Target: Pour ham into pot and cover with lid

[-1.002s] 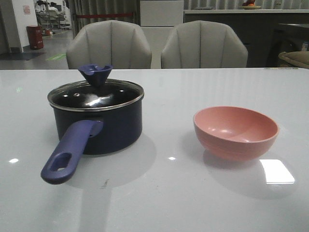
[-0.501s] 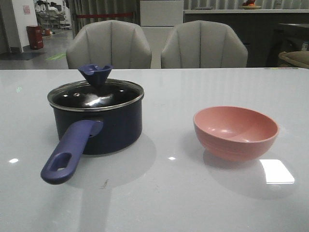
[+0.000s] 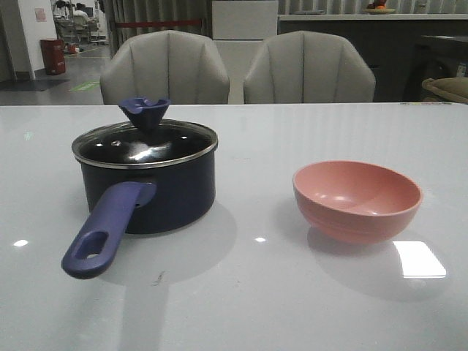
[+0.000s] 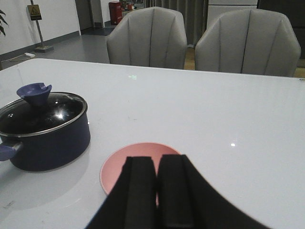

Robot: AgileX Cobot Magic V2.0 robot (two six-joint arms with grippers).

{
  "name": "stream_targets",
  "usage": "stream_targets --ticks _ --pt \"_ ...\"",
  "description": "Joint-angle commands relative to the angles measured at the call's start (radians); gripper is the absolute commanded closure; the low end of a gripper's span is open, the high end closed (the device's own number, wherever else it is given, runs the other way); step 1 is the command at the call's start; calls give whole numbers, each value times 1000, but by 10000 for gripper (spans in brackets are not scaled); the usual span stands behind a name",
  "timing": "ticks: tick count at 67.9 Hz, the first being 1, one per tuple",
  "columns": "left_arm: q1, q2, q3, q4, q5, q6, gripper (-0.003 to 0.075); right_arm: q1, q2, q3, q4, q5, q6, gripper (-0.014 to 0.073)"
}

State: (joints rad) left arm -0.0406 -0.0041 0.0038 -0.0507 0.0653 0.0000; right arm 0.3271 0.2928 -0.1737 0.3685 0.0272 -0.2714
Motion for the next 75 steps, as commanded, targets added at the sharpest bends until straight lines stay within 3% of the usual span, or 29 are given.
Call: stream_targets --ticks 1,30,52,75 --pt "2 -18 23 1 -85 -12 607 2 5 -27 1 -80 -7 428" --pt "2 -18 23 1 -85 -12 607 -35 -61 -2 -45 -84 -19 428" --pt "2 -18 23 1 -85 -12 607 -179 -198 101 -430 -77 343 428" --pt "2 -18 23 1 -85 -12 607 -241 -323 195 -441 -63 360 428"
